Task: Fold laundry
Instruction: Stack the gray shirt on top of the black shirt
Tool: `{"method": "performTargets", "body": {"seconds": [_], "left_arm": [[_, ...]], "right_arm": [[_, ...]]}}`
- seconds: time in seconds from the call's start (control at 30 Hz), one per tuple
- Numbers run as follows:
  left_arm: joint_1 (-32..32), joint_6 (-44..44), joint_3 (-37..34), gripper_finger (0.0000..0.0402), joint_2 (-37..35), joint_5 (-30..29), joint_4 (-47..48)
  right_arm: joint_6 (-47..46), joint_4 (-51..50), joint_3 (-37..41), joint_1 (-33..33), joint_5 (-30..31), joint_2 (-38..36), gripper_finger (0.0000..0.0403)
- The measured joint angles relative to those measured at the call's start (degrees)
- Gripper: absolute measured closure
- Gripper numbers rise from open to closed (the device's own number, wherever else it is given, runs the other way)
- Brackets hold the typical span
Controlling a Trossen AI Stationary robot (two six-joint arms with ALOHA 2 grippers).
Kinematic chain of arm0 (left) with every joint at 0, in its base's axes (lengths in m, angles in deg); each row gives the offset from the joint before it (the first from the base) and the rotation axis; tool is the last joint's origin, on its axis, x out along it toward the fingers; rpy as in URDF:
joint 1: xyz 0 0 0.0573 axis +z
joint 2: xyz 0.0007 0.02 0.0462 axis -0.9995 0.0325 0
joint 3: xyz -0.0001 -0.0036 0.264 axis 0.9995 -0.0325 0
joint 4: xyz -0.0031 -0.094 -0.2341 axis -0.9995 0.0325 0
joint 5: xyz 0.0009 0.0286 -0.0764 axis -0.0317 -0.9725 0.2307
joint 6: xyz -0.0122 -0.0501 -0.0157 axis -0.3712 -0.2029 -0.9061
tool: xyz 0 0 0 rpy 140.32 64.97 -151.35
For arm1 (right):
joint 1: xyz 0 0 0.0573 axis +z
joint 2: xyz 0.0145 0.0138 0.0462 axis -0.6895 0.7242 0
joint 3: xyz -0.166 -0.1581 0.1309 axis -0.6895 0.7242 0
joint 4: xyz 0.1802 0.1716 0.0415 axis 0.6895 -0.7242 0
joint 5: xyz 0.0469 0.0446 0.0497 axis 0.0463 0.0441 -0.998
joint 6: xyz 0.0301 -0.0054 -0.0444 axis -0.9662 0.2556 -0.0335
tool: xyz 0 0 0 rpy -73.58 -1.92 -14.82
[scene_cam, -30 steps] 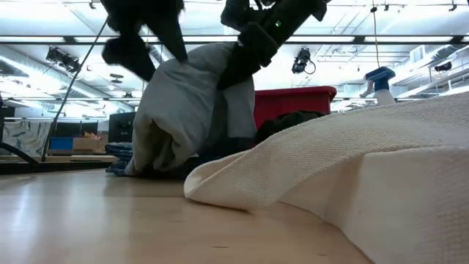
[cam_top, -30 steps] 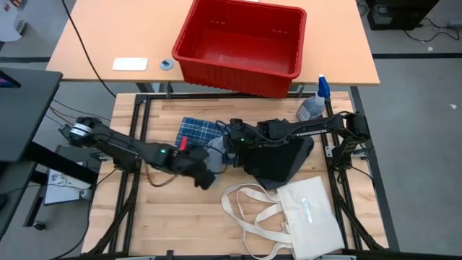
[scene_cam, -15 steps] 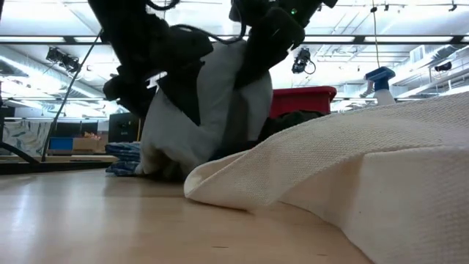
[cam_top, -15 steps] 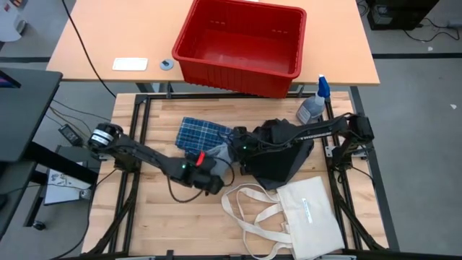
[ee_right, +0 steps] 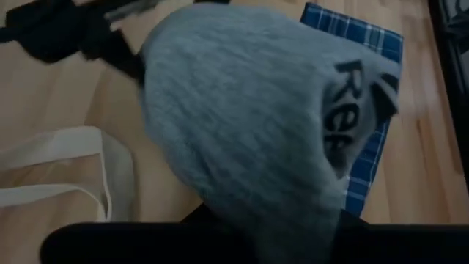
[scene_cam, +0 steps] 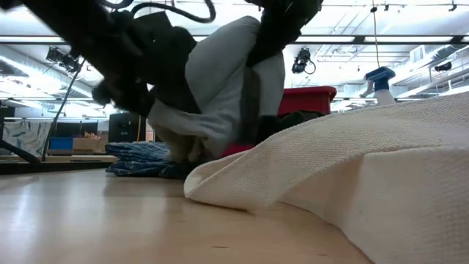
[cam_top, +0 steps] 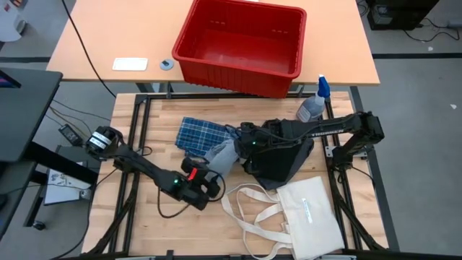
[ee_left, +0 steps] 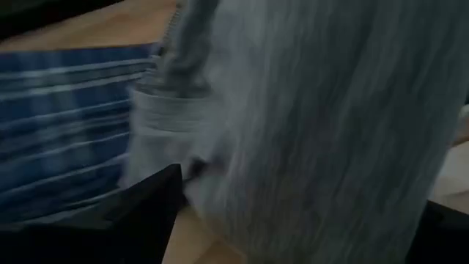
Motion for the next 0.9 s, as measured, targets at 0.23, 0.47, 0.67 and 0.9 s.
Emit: {"method": "performTargets", "body": {"seconds": [0.23,0.47,0.67,0.9], "left_arm": [[2.73,17.07,-10.55,0.0057,0.0,-2.18,-28.8],[7.04,27.22,-11.18,0.0151,0.02,4.01,-33.79],[8.43,43.09,-4.3,0.0373,-3.9,13.19,-34.08],[13.88,59.66,14.36,0.0385,-7.55,23.14,-11.53]], "right_arm": [[-1.7,-1.38,0.0,0.27,-0.39,-1.97,0.0352],[-2.53,-4.5,0.0,0.29,-0.39,-3.81,0.0352],[-2.72,-7.51,0.0,0.29,0.08,-8.28,0.0352],[5.98,-14.21,-0.09,0.26,6.81,-18.47,0.0351]]}}
